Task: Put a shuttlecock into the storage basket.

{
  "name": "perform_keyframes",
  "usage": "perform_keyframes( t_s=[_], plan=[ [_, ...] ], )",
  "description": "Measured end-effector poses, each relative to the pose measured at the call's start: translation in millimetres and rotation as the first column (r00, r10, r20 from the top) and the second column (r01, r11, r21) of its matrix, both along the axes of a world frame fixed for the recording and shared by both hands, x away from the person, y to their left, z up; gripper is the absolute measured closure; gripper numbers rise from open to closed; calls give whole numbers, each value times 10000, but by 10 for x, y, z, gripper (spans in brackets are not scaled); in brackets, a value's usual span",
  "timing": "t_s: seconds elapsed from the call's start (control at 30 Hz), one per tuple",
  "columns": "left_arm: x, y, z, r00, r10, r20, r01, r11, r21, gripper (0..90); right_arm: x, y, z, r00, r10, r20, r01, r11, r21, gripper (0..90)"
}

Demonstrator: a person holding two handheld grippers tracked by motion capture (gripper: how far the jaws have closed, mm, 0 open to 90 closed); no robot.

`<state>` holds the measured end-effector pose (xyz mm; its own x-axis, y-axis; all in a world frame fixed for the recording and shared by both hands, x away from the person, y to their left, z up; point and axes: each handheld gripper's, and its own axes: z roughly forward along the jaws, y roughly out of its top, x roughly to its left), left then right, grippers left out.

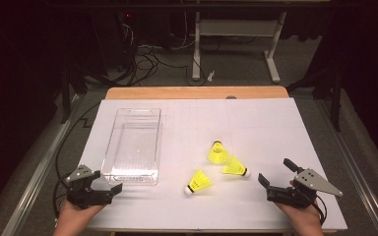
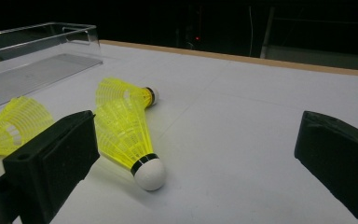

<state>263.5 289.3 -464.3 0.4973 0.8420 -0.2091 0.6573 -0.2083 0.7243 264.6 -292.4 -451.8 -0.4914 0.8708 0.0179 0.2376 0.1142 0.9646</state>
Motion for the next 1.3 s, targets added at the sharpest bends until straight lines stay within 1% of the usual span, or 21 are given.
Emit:
perform_keyframes(
  t_s=[0.13, 0.2, 0.27, 0.3, 0.33, 0.37, 0.5, 0.53, 0.63, 0.67, 0.7, 0.77, 0.8, 0.87, 1.0, 1.03, 1.07, 1.13, 1.17, 1.23, 1.3],
  plan=[
    [7, -9, 9, 10000, -39, -3, 39, 10000, 54, 8, 4, 3, -2, 10000, 9, -11, -9, 10000, -15, 1],
    [5, -9, 11, 9999, -23, -154, 24, 10000, 36, 8, 4, 5, -2, 10000, 12, -16, -12, 10000, -11, 2],
    [-19, -16, -9, 9991, -26, -430, 38, 9996, 281, 8, 2, 13, -3, 10000, 67, -31, -67, 10000, 12, 2],
    [-19, -16, -9, 9991, -26, -430, 38, 9996, 281, 7, 0, 13, -5, 9999, 92, -56, -92, 10000, 4, 1],
    [-34, 11, -35, 9981, 98, -613, -76, 9994, 351, 7, 0, 14, -5, 9999, 110, -48, -110, 9999, 3, 1],
    [-34, 11, -35, 9981, 98, -613, -76, 9994, 351, 7, 0, 14, -5, 9999, 110, -48, -110, 9999, 3, 1],
    [-70, 60, -9, 9965, 270, -792, -216, 9974, 681, 8, 1, 12, -4, 9999, 140, -30, -140, 9999, 3, 1],
    [-76, 70, 4, 9960, 300, -844, -244, 9974, 674, 7, 0, 12, -4, 9999, 146, -27, -146, 9999, -8, 2],
    [-84, 91, 31, 9916, 402, -1232, -331, 9977, 593, 7, -6, 16, -1, 9999, 166, -4, -166, 9999, -19, 2],
    [-86, 83, 37, 9893, 337, -1417, -241, 9973, 688, 7, -8, 15, 1, 9998, 175, 29, -175, 9998, -37, 2],
    [-90, 61, 46, 9871, 253, -1582, -107, 9957, 925, 7, -13, 17, 3, 9998, 173, 40, -173, 9998, -21, 2],
    [-89, 31, 59, 9830, 138, -1829, 71, 9935, 1134, 7, -25, 18, 8, 9998, 183, 68, -183, 9998, 2, 1],
    [-82, 5, 78, 9791, 64, -2031, 231, 9896, 1422, 4, -33, 19, 11, 9998, 179, 80, -179, 9998, 8, 2],
    [-75, -2, 88, 9778, 36, -2094, 277, 9888, 1466, 4, -31, 20, 10, 9998, 169, 70, -169, 9999, -3, 2],
    [-32, -21, 113, 9699, 78, -2433, 332, 9859, 1640, 4, -28, 22, 9, 9999, 150, 47, -150, 9999, 8, 1],
    [-15, -36, 119, 9652, 73, -2613, 386, 9847, 1701, 6, -30, 20, 10, 9999, 157, 66, -157, 9999, -13, 1],
    [-15, -36, 119, 9652, 73, -2613, 386, 9847, 1701, 6, -30, 20, 10, 9999, 157, 66, -157, 9999, -13, 1],
    [-2, -54, 123, 9614, 72, -2752, 435, 9831, 1777, 7, -36, 19, 13, 9999, 147, 55, -147, 9999, 12, 2],
    [4, -65, 122, 9577, 54, -2877, 485, 9825, 1799, 7, -37, 19, 12, 9999, 145, 51, -145, 9999, 17, 2],
    [18, -94, 122, 9531, -9, -3026, 609, 9801, 1888, 7, -32, 18, 9, 9999, 144, 33, -144, 9999, 22, 1],
    [36, -132, 132, 9487, -161, -3157, 862, 9740, 2093, 7, -31, 19, 9, 9999, 146, 34, -146, 9999, 17, 2]
  ],
)
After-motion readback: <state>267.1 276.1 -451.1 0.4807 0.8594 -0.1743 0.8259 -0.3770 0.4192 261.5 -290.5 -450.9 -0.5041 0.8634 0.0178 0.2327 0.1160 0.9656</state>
